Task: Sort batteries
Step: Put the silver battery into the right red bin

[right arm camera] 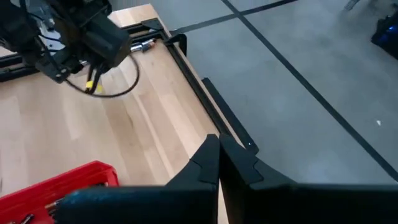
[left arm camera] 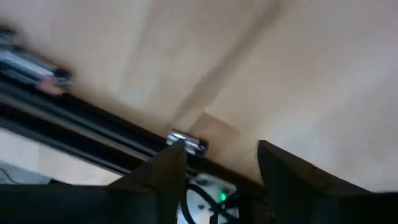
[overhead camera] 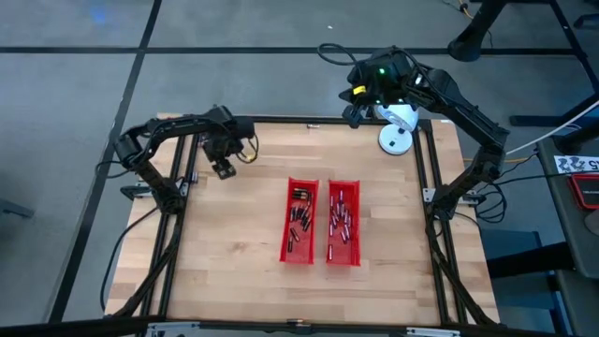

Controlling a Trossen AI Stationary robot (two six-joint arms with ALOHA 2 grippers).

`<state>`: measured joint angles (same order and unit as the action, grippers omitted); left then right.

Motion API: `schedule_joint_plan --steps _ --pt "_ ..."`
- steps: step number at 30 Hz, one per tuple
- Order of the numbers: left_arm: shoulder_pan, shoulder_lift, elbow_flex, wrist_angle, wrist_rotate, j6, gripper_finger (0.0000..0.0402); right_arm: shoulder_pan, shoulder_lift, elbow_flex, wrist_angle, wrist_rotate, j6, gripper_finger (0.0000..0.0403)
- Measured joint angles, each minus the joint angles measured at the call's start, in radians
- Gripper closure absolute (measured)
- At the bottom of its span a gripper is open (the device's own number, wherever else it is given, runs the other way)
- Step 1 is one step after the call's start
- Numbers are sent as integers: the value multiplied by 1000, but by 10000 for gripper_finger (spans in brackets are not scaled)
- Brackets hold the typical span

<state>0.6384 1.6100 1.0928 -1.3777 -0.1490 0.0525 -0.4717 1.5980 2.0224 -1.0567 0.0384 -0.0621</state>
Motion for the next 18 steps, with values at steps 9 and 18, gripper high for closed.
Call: schedule_joint_plan --steps 9,18 --pt "-2 0 -173 49 -57 190 178 0 2 0 -1 -6 -22 398" --pt "-2 1 -295 117 -198 212 105 0 2 0 -1 -6 -30 398"
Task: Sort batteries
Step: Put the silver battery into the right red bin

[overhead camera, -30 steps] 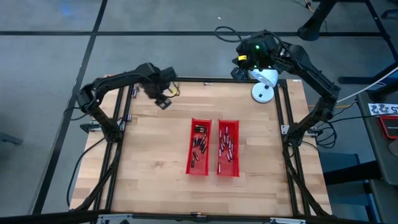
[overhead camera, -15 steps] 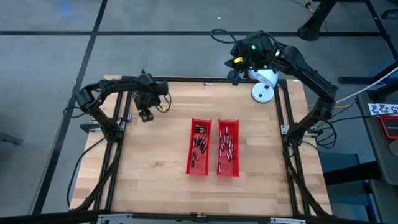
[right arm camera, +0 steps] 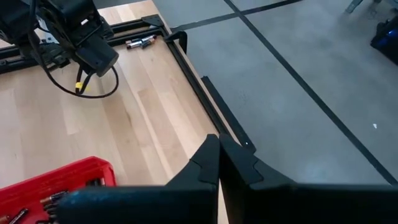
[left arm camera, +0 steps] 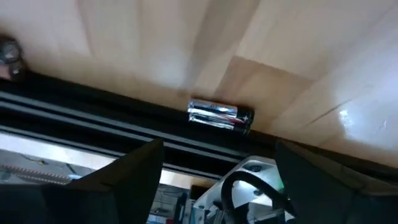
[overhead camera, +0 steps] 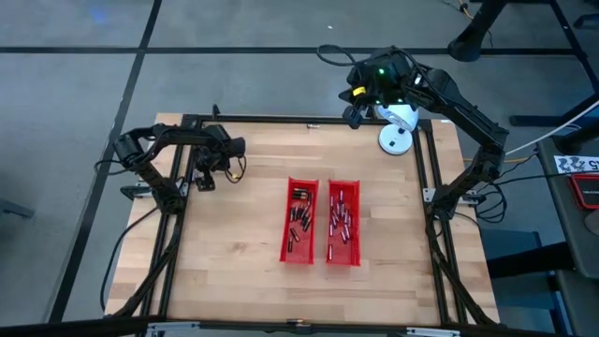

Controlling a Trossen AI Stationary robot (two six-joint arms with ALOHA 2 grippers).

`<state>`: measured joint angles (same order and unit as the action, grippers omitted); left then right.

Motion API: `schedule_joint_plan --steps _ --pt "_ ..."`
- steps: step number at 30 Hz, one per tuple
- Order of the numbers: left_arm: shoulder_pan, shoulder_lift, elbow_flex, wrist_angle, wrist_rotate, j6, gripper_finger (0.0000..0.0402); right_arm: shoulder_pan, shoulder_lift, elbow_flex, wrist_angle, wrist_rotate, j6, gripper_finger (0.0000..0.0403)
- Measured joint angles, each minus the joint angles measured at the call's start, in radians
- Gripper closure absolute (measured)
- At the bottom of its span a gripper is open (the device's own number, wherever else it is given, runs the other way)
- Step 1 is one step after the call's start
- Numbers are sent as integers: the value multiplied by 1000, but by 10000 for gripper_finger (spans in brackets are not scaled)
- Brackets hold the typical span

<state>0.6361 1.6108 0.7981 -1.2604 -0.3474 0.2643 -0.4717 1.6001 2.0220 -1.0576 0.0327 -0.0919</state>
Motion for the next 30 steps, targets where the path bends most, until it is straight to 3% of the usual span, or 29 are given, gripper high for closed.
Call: schedule_joint_plan --steps 5,17,30 --pt "-1 0 -38 21 0 18 86 0 0 0 1 0 -12 398" --pt "0 4 -74 102 12 85 84 0 0 0 1 0 -12 398" --pt "0 125 -74 120 15 91 84 0 0 0 -1 0 -7 398"
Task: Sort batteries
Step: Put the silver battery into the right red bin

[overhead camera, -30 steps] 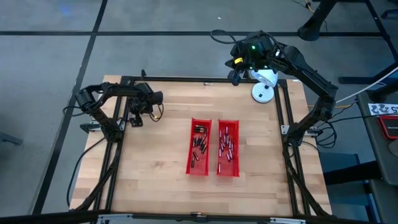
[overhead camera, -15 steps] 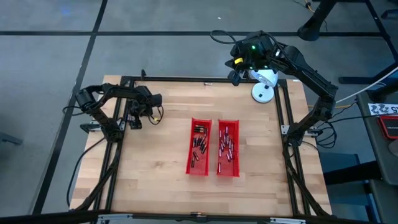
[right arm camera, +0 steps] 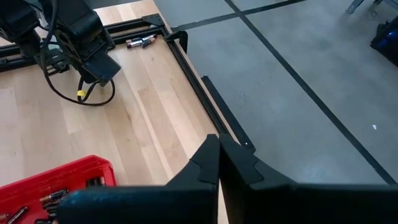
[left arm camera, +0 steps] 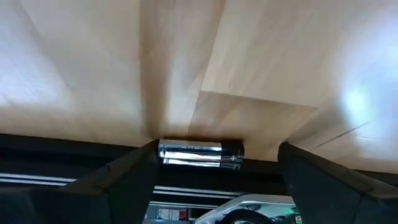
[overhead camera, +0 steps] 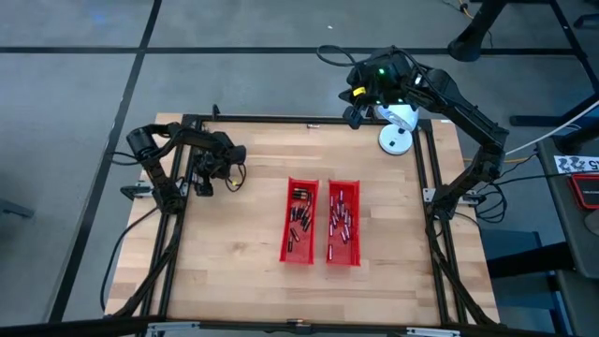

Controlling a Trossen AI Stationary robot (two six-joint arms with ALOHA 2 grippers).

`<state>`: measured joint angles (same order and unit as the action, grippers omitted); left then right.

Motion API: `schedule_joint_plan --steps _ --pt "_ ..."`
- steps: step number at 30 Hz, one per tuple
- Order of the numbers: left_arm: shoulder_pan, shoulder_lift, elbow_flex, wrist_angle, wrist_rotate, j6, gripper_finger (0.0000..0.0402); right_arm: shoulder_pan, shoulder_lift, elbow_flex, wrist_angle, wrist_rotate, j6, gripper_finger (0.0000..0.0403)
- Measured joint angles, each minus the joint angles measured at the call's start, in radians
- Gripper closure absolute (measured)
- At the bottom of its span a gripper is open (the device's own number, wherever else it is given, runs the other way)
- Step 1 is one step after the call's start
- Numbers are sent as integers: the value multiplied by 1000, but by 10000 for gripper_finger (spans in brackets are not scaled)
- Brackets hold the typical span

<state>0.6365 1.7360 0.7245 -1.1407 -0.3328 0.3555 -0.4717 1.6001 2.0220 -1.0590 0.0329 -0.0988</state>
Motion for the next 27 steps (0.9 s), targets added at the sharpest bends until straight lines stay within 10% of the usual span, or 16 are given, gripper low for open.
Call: schedule_joint_plan --steps 27 --pt "1 7 0 29 -18 66 158 0 0 0 -8 0 18 398"
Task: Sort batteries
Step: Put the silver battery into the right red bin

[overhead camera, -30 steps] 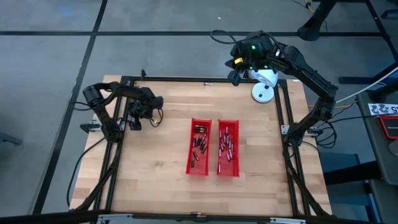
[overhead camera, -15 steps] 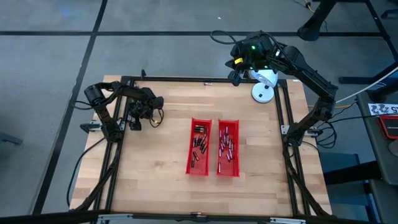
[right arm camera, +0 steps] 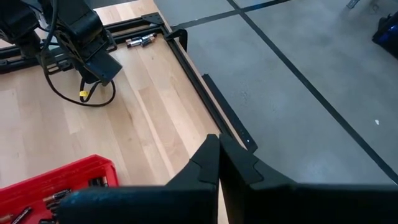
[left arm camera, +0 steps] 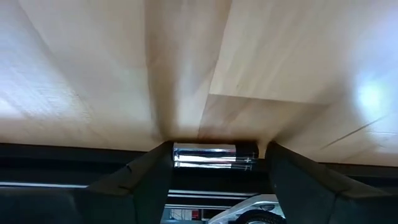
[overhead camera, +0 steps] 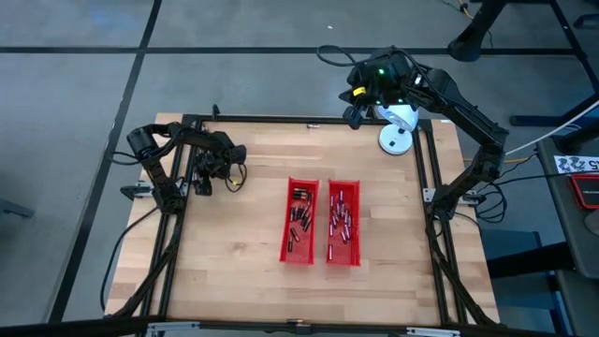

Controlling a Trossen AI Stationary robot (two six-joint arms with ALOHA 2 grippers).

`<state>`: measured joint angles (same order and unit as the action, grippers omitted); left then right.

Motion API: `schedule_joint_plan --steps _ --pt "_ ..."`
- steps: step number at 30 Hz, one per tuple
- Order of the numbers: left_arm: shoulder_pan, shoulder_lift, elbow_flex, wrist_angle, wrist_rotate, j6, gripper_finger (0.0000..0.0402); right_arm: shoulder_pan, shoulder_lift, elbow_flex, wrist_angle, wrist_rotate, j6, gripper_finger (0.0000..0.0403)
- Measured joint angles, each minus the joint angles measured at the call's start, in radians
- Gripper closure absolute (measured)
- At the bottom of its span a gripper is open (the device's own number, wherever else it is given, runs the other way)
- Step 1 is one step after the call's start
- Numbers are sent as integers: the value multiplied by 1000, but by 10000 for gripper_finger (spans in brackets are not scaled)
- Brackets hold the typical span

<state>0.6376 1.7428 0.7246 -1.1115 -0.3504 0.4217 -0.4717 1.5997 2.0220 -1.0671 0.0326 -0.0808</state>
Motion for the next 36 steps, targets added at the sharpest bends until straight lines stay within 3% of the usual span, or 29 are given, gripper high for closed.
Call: schedule_joint_plan --steps 10,25,32,36 --pt "0 0 0 0 0 -19 207 0 0 0 -7 -16 9 398" --pt "0 -7 32 -87 9 -80 212 0 0 0 -14 -34 23 398" --pt "0 -90 66 -91 11 -101 211 0 0 0 -14 -34 23 398" --pt "-1 -152 97 -86 73 -131 211 0 0 0 -13 -34 23 398"
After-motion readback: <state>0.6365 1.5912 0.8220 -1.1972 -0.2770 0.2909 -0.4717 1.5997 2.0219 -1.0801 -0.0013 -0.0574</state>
